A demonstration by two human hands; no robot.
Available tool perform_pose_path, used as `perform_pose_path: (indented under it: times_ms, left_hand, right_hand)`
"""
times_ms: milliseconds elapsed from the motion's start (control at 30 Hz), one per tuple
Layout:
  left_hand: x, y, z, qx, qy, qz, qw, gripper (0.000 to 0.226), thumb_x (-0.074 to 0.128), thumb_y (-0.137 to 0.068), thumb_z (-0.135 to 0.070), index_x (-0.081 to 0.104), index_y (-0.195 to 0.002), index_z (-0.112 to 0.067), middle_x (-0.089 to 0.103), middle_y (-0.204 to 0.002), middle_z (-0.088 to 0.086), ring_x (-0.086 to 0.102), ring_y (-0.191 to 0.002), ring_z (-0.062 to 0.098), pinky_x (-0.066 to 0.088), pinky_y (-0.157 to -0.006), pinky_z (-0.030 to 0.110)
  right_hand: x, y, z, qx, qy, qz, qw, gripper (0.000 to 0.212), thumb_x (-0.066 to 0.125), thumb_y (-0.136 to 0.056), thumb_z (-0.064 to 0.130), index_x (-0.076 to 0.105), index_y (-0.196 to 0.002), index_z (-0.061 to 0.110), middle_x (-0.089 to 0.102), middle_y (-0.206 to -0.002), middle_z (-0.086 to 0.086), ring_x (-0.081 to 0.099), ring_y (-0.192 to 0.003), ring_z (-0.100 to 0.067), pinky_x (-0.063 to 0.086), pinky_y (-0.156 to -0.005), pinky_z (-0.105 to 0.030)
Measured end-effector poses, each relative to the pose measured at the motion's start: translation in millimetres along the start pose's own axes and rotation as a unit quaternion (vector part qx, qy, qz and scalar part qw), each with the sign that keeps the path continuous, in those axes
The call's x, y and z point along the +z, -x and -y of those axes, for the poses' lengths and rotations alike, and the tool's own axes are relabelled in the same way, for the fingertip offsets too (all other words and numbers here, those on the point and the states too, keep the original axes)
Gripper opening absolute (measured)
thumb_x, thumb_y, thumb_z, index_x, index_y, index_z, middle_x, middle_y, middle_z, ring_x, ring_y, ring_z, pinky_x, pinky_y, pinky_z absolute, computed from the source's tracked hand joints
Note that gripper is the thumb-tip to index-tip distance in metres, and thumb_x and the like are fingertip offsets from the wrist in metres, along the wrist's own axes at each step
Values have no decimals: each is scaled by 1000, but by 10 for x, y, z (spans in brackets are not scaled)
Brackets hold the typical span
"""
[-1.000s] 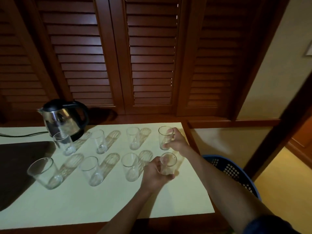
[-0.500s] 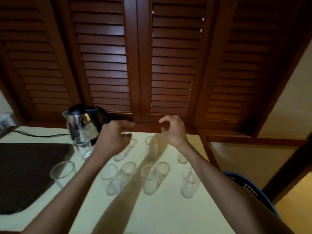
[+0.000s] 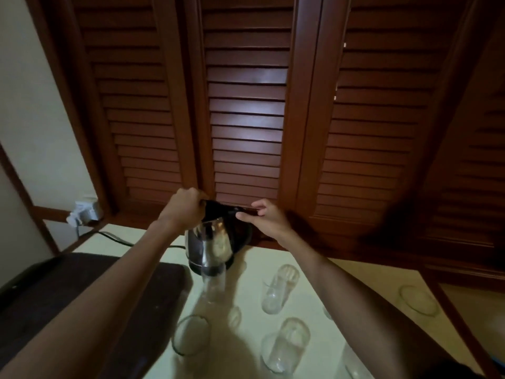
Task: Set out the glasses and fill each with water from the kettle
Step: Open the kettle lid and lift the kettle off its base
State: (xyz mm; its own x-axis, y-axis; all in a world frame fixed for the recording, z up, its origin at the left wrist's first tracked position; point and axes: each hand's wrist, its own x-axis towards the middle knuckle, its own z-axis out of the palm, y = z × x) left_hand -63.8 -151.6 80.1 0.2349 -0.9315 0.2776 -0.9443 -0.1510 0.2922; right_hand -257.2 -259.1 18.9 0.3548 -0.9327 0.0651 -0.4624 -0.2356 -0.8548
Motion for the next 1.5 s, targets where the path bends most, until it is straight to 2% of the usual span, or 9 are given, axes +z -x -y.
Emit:
perform_pose_path:
  times_ms: [300,467,533,633,733,867,1133,1300,1500]
  left_hand:
    - [210,-547,431,83,45,135,986,29,55,-105,-33,74,-117,-15,76,-107,10,70,-101,28,56,-95,44]
    - [214,-599,644,135,93,166,972,34,59,-103,-40,70,-129,-23,77,-118,1,70,-110,16,52,-100,31]
    - [242,-601,681,153,100,150,972,41,60,-102,-41,66,-137,-22,73,-130,0,67,-120,16,47,-102,24]
    - [286,-614,687,169,95,140,971,41,59,-103,-41,66,-136,-19,74,-128,3,67,-119,20,50,-101,28]
    - [295,-624,677,176,94,150,968,35,58,-103,-40,71,-127,-17,77,-116,5,70,-108,22,54,-94,34]
    - [259,-665,699,180,96,148,968,33,57,-104,-37,71,-124,-14,77,-114,6,70,-108,22,54,-94,34]
    - [-69,-694,599,207,111,124,964,35,53,-106,-40,68,-126,-16,76,-116,5,68,-111,22,45,-78,13]
    - [-588,-606,246,254,112,63,959,46,54,-105,-40,60,-143,-15,68,-137,7,63,-127,20,49,-105,31]
    - [-1114,-174,-282,299,109,25,948,50,55,-104,-42,55,-148,-18,66,-141,3,62,-127,10,42,-97,15]
  right_hand:
    - [329,-495,-252,-16,-20,53,998,47,79,-88,53,70,-78,8,75,-83,-7,70,-78,-18,48,-75,-34]
    - [463,-546,-286,-28,-69,81,994,24,82,-89,35,74,-69,25,64,-59,2,61,-63,-21,48,-71,-32]
    - [514,-575,-303,-43,-85,74,993,35,83,-90,29,70,-57,33,60,-53,1,58,-56,-23,48,-65,-34]
    - [540,-568,-327,-46,-129,59,989,16,84,-86,31,77,-75,21,55,-52,-3,51,-47,-17,41,-52,-30]
    - [567,-542,-344,-43,-170,47,983,42,85,-82,31,73,-107,-1,55,-64,-12,46,-47,-19,37,-47,-30]
    - [628,-527,-273,-27,-194,5,981,13,90,-69,35,81,-79,33,66,-56,9,48,-39,-7,38,-42,-23]
    - [480,-403,108,26,-208,-108,972,30,98,-67,32,81,-87,18,73,-60,12,63,-48,4,46,-46,-16]
    - [52,-25,565,-32,-235,-146,960,29,99,-58,41,85,-76,23,84,-79,-1,80,-72,-16,58,-66,-29]
    - [-458,811,951,-76,-274,-188,940,20,100,-66,28,83,-71,17,75,-58,9,64,-43,1,44,-41,-10]
